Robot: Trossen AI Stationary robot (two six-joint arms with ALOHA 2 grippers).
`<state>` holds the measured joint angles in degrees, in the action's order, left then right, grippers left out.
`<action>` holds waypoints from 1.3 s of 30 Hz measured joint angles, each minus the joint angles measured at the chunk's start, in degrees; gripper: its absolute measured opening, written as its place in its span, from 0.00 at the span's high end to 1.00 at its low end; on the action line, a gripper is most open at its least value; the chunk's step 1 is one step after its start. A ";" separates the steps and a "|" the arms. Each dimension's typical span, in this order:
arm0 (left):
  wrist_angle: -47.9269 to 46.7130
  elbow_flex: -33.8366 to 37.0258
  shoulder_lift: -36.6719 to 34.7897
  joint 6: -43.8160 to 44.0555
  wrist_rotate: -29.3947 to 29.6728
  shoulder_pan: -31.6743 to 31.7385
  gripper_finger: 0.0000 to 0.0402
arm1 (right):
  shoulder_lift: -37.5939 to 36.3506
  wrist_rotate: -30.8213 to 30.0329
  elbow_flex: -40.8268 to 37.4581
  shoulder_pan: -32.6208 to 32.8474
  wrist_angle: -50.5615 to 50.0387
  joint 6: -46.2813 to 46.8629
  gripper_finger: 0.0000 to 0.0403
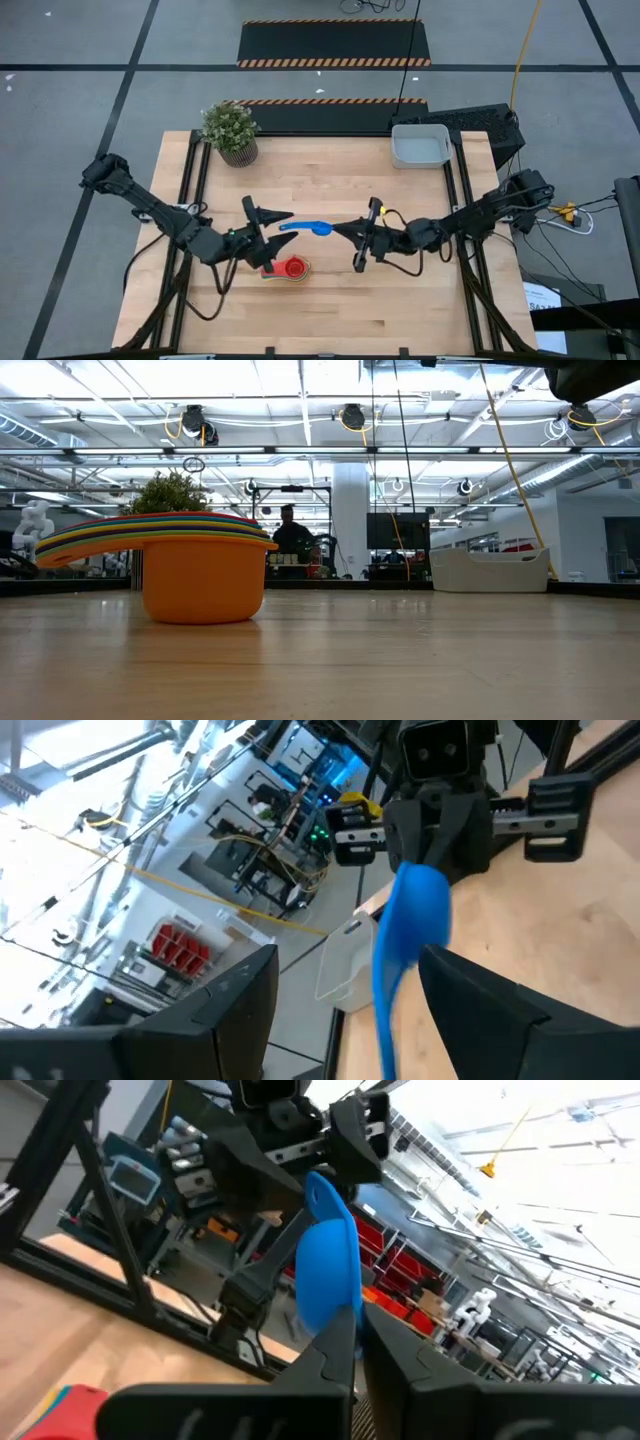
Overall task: Nest measuring cups in basket
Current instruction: Stack the light blue measuring cup on the red measuring cup
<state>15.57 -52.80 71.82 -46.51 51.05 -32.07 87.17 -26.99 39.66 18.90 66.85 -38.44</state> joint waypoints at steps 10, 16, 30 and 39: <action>-17.12 0.00 -9.67 16.34 -0.08 -1.23 0.55 | -0.03 -0.25 0.02 -0.26 0.46 -0.22 1.00; -19.66 0.00 -9.66 19.91 -3.53 -0.88 0.65 | -0.03 0.02 0.02 -0.67 0.62 0.19 1.00; -16.51 0.02 -5.65 19.20 -3.56 0.98 0.63 | -0.03 -0.01 0.00 -0.92 0.62 0.40 1.00; -15.72 0.02 -5.62 18.05 -3.56 0.98 0.92 | -0.03 0.01 -0.02 -0.92 0.57 0.31 1.00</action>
<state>-0.15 -52.77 66.19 -28.46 47.49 -31.09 87.13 -26.98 39.64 17.98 67.42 -38.13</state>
